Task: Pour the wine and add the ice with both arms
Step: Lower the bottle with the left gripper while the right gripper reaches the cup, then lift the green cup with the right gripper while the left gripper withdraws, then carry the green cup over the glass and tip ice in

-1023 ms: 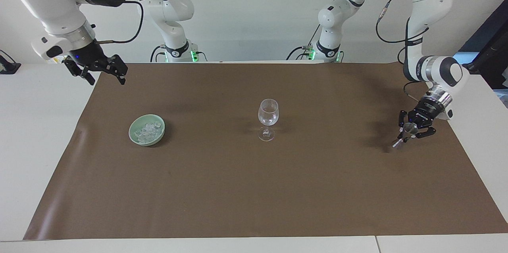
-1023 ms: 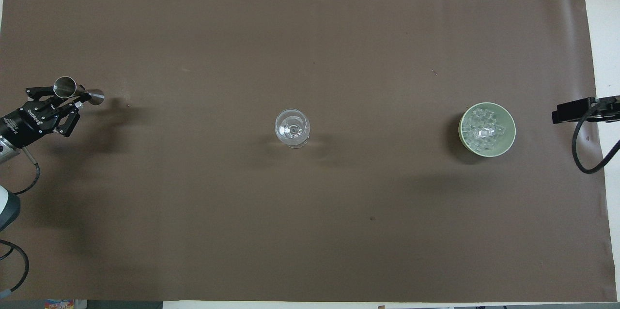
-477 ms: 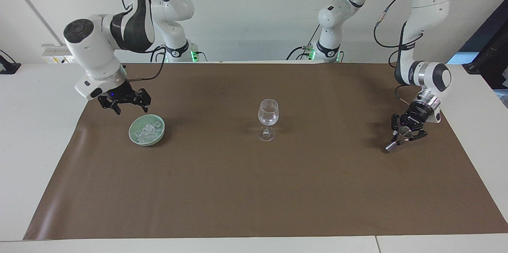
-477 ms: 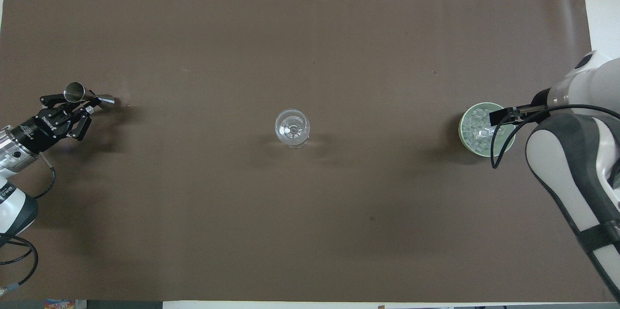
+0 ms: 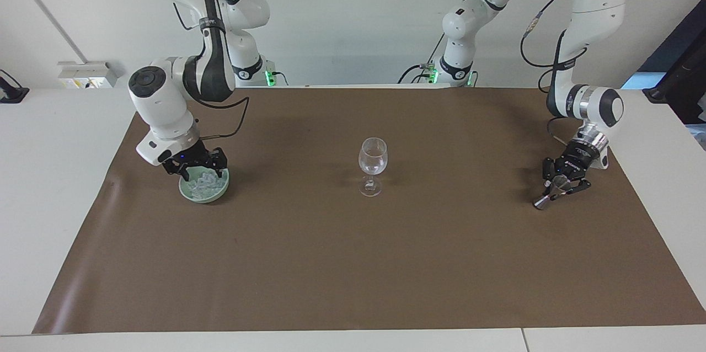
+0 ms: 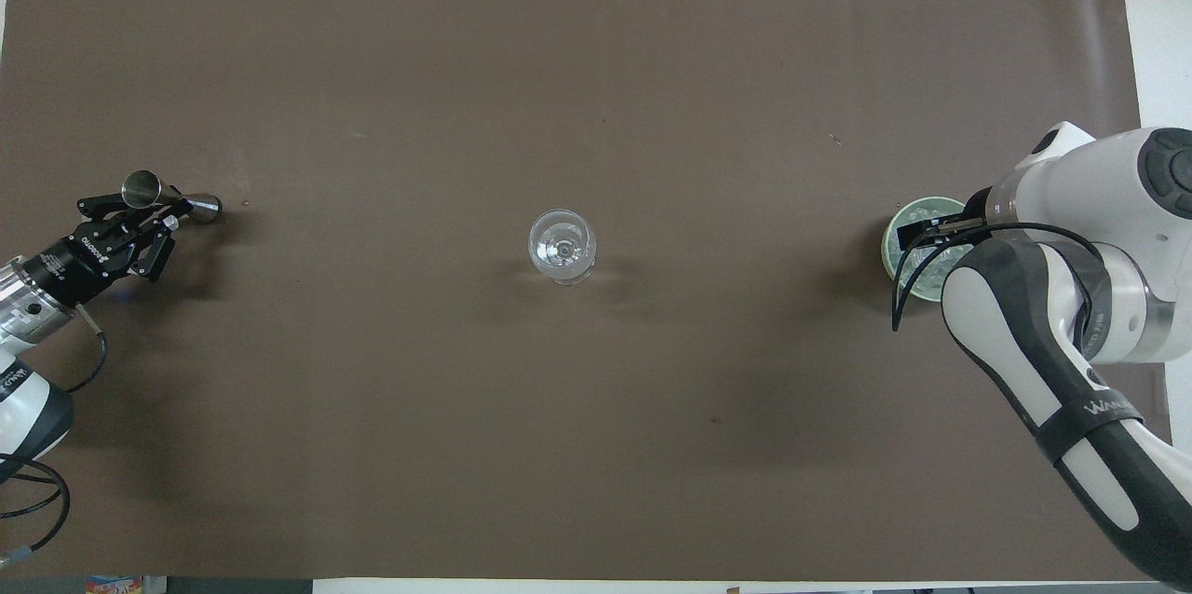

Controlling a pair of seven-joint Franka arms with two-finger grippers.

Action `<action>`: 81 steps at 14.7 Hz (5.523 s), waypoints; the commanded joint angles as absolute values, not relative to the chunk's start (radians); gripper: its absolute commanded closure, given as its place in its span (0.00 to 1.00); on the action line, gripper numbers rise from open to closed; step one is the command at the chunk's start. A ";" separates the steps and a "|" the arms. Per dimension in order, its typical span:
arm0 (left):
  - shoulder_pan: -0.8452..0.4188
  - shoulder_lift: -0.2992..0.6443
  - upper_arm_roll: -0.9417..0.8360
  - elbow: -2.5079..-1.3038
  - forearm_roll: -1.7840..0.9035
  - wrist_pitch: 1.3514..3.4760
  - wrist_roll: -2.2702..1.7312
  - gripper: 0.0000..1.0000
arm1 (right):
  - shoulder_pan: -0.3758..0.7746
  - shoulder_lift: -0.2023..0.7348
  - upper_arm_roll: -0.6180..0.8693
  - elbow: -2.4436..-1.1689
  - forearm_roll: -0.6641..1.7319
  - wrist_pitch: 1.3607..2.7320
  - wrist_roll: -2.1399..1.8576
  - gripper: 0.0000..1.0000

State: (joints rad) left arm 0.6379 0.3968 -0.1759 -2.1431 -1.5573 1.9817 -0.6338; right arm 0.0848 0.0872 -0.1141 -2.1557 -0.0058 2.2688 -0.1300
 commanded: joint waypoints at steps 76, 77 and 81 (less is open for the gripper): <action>-0.029 -0.043 0.003 -1.537 -0.015 1.404 0.017 0.00 | 0.693 0.451 -0.048 -1.264 -0.012 1.750 0.730 0.21; -0.029 -0.043 0.003 -1.537 -0.015 1.404 0.017 0.00 | 0.690 0.442 -0.048 -1.264 -0.012 1.749 0.730 0.19; -0.029 -0.043 0.003 -1.537 -0.015 1.404 0.017 0.00 | 0.649 0.410 -0.048 -1.256 -0.017 1.743 0.718 0.00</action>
State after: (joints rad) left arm -0.0407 -0.0220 0.0069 -1.5157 -0.0075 1.4099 0.0040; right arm 0.6809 0.4481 -0.0583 -1.2292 -0.0087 1.7356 0.7459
